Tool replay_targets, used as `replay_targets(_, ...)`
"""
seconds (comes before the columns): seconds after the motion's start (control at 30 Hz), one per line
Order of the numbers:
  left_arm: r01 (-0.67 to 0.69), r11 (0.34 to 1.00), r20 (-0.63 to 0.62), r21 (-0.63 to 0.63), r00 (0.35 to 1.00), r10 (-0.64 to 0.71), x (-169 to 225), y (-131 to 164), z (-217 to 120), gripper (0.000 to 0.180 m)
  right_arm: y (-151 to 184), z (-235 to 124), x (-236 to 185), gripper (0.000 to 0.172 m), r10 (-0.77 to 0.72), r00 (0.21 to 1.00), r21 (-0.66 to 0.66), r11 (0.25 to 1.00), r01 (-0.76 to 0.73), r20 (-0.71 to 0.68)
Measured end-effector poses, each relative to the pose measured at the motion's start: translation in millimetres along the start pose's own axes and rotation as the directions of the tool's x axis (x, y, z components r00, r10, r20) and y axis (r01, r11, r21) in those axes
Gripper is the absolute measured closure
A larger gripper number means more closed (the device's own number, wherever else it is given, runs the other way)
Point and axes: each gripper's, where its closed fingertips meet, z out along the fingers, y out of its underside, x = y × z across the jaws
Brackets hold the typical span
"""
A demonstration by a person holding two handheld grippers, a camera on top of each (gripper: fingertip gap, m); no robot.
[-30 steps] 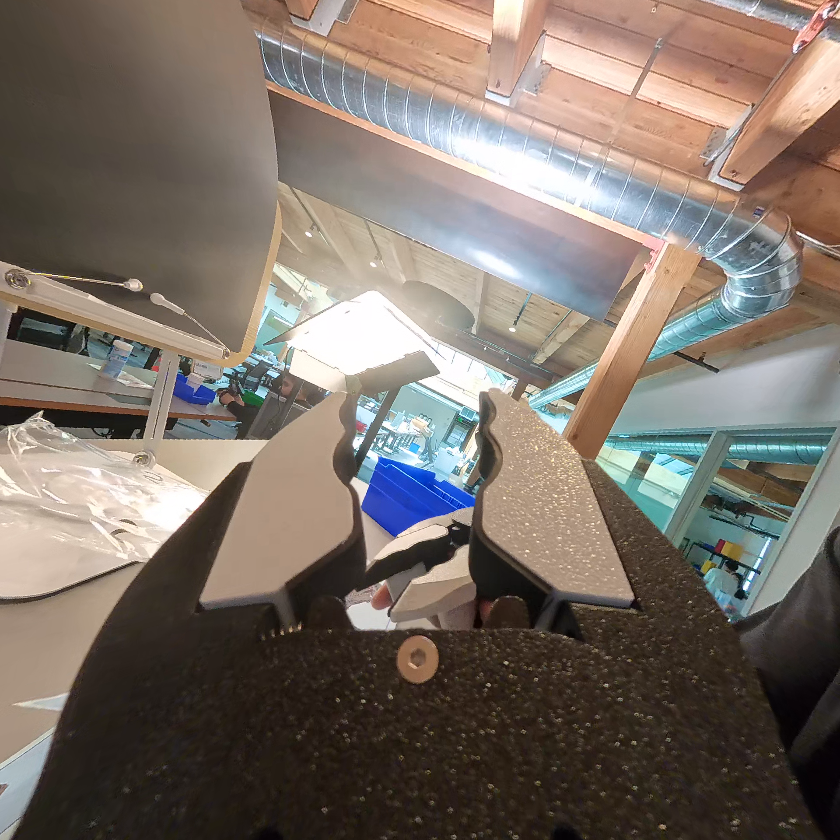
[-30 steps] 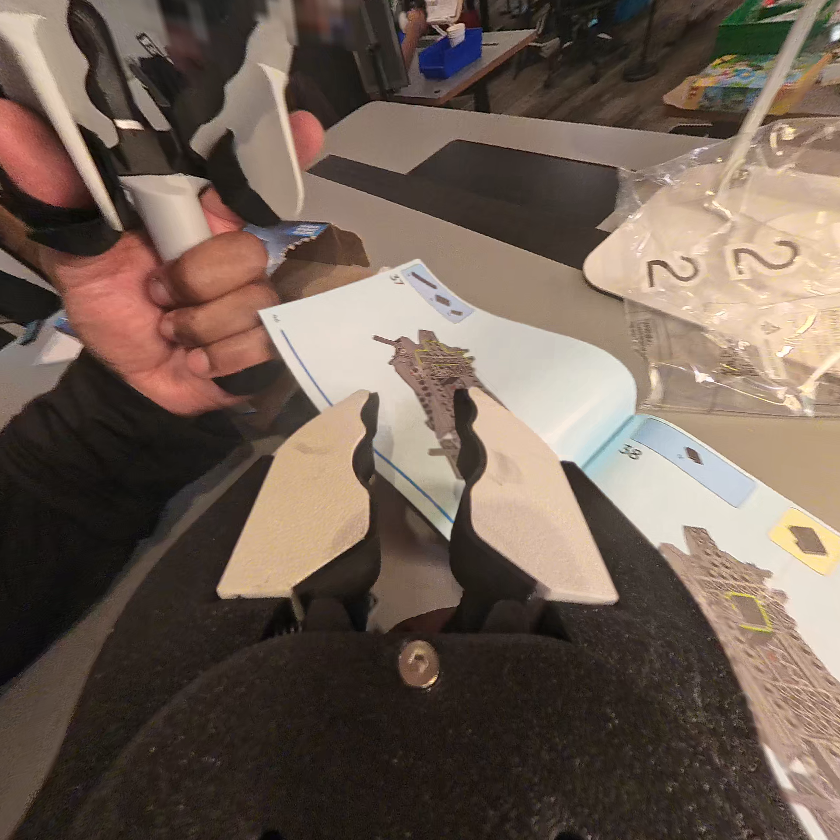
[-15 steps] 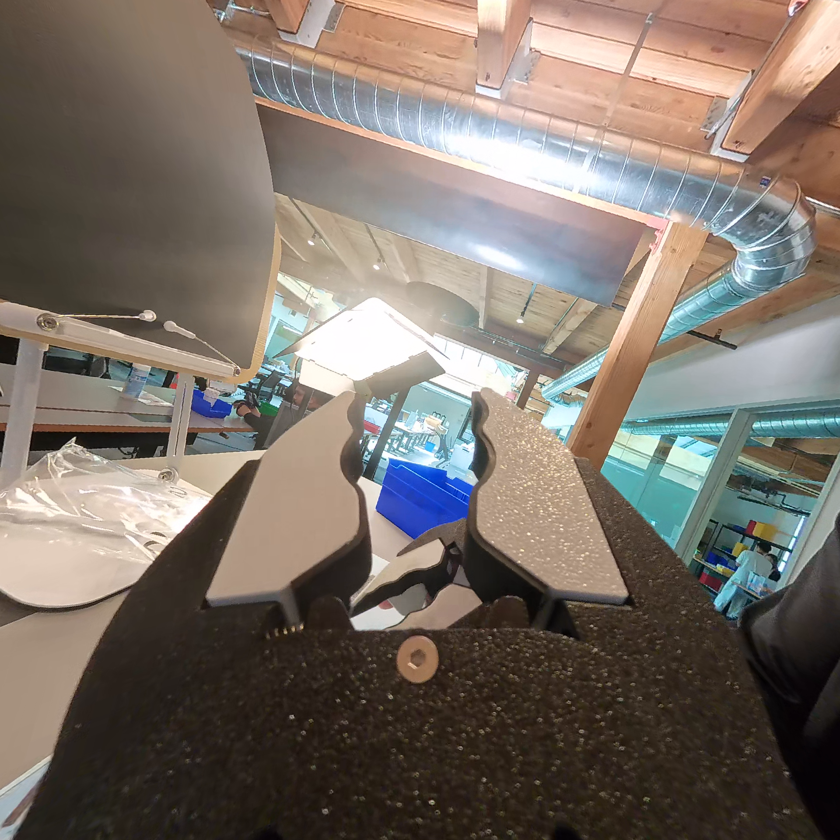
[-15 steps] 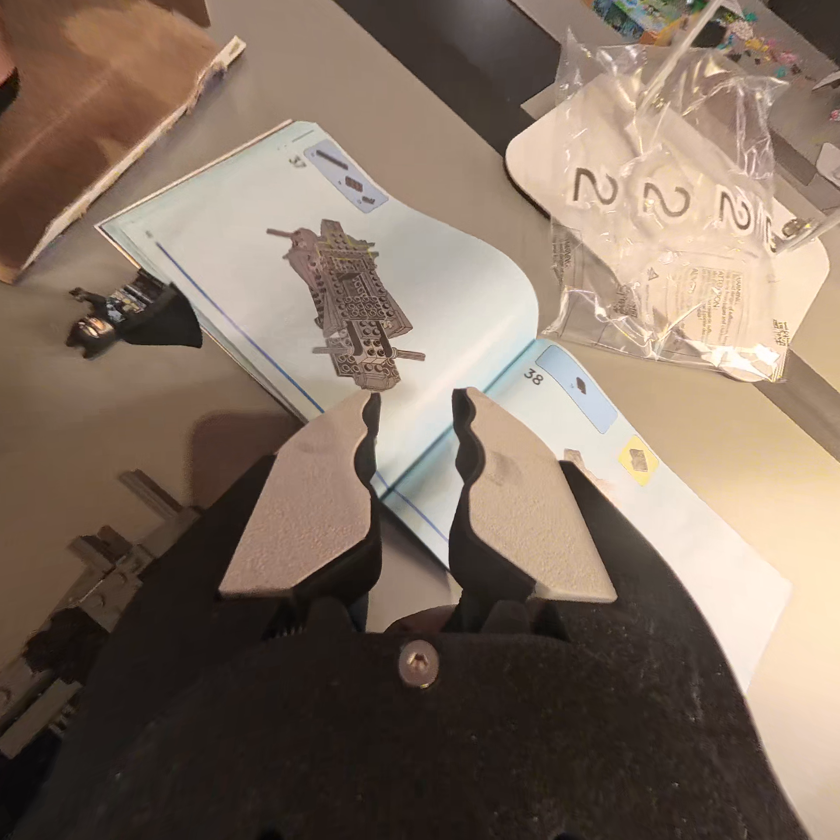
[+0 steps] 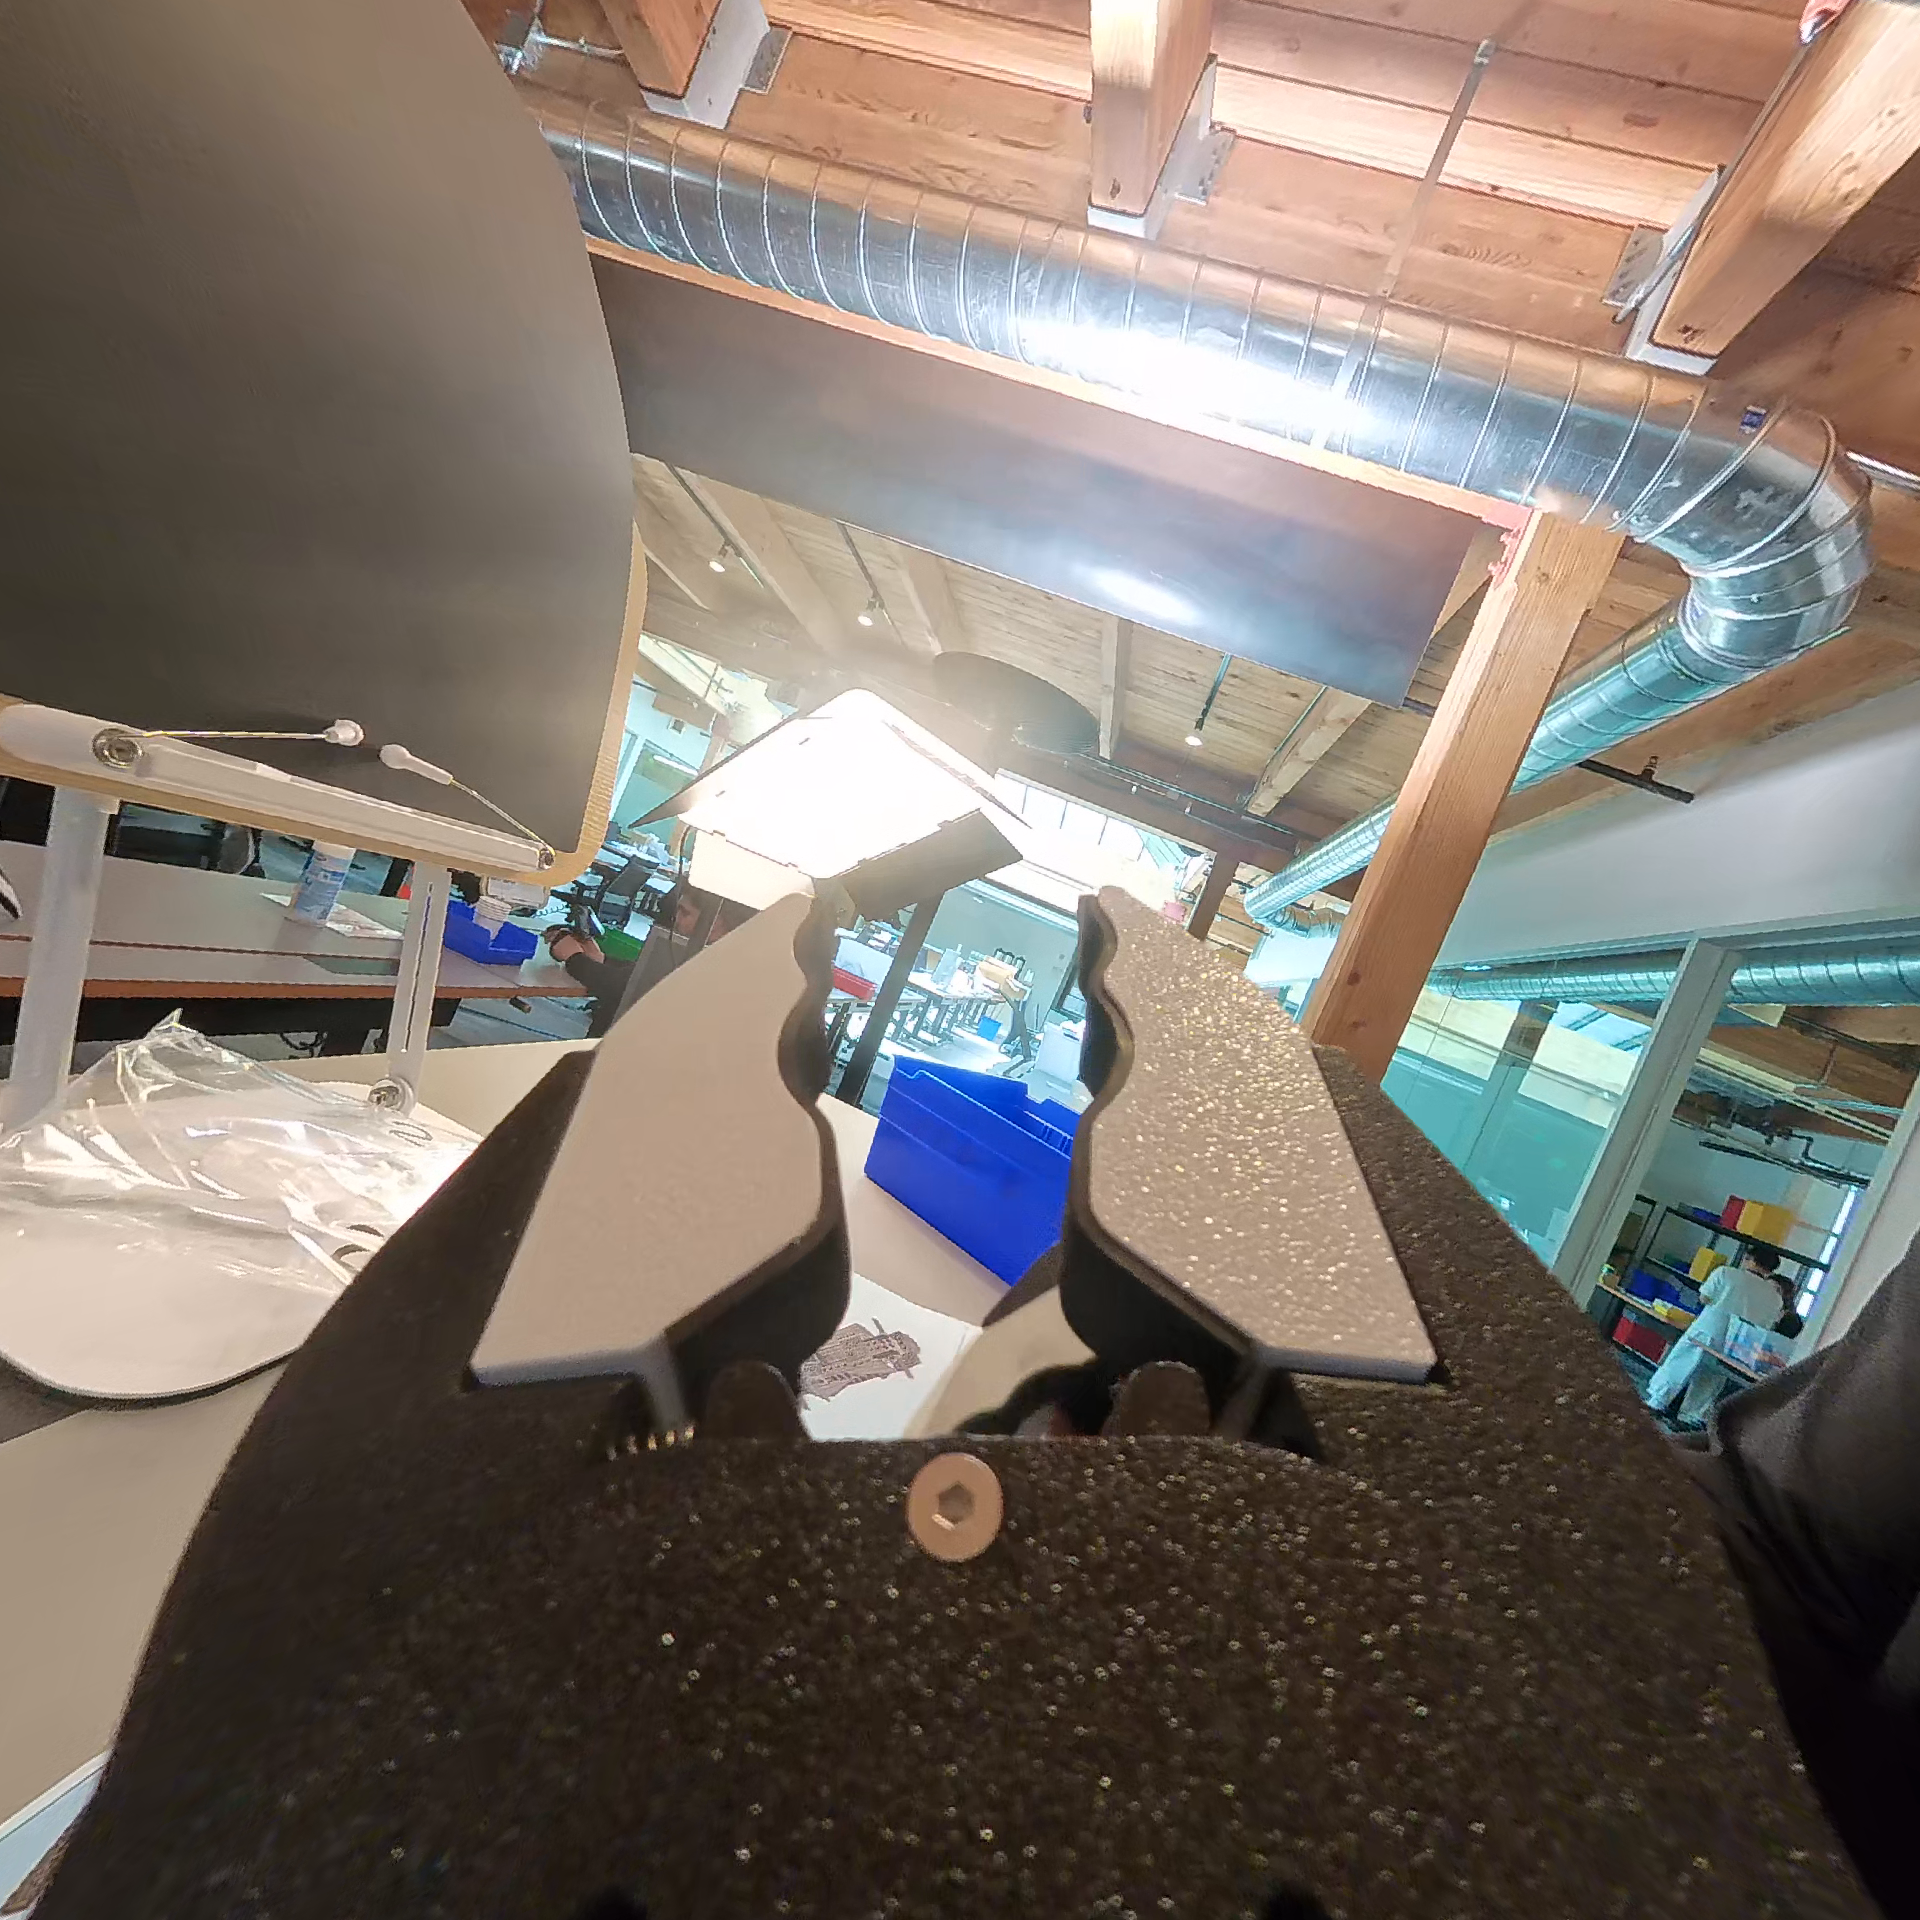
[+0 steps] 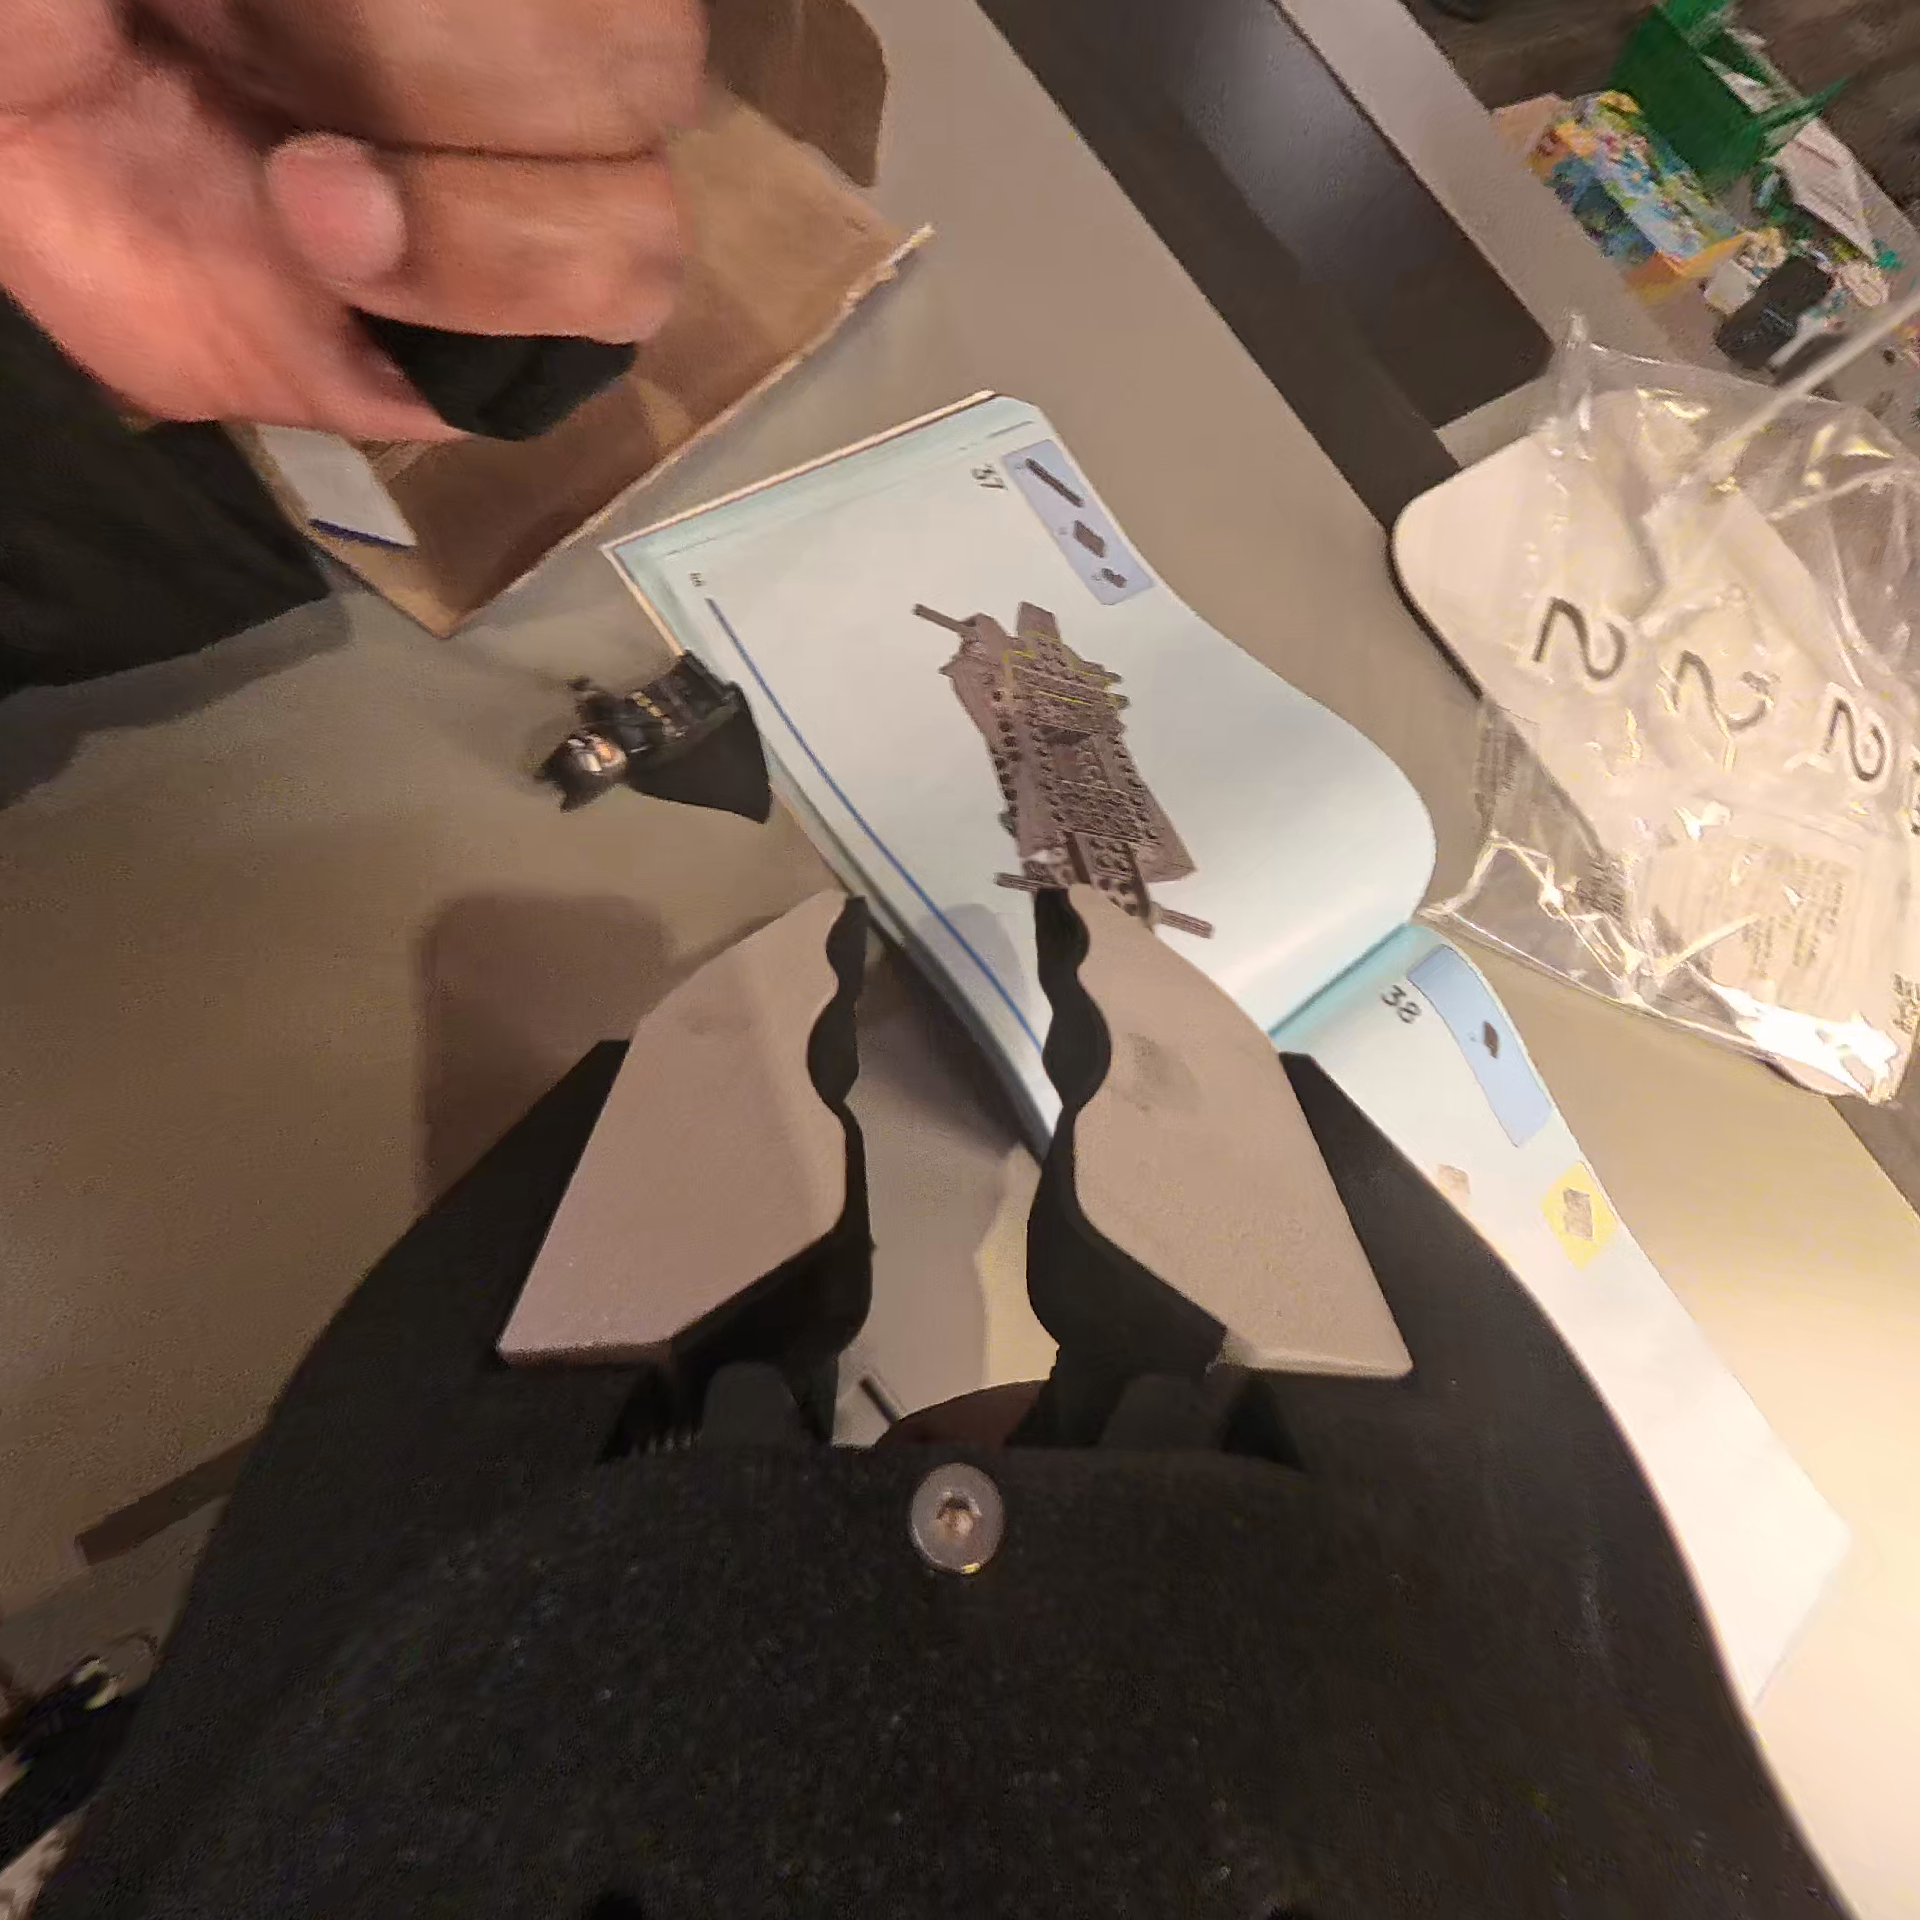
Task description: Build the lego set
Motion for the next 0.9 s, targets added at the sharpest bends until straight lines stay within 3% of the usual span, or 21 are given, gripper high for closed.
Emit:
replay_targets(0.17,-0.001,1.0,-0.003,-0.02,1.0,0.001,1,6,5,0.135,-8,6,-30,0.141,-0.078,0.997,-0.04,0.996,0.079,0.023)
replay_targets(0.33,-0.017,0.998,0.009,-0.056,1.0,0.018,-1,13,7,0.135,-5,-15,-13,0.141,-0.026,0.999,0.027,0.999,0.027,-0.026)
replay_targets(0.5,-0.038,0.997,0.033,-0.074,0.999,0.041,-4,16,8,0.136,32,-49,22,0.143,0.12,0.987,0.099,0.989,-0.11,-0.103)
replay_targets(0.7,-0.041,0.995,0.056,-0.088,0.997,0.046,-10,20,11,0.136,104,-58,47,0.143,0.253,0.957,-0.003,0.967,-0.256,-0.142)
replay_targets(0.9,-0.032,0.993,0.067,-0.11,0.997,0.039,-12,28,16,0.135,108,-55,47,0.142,0.319,0.943,0.018,0.948,-0.318,-0.094)
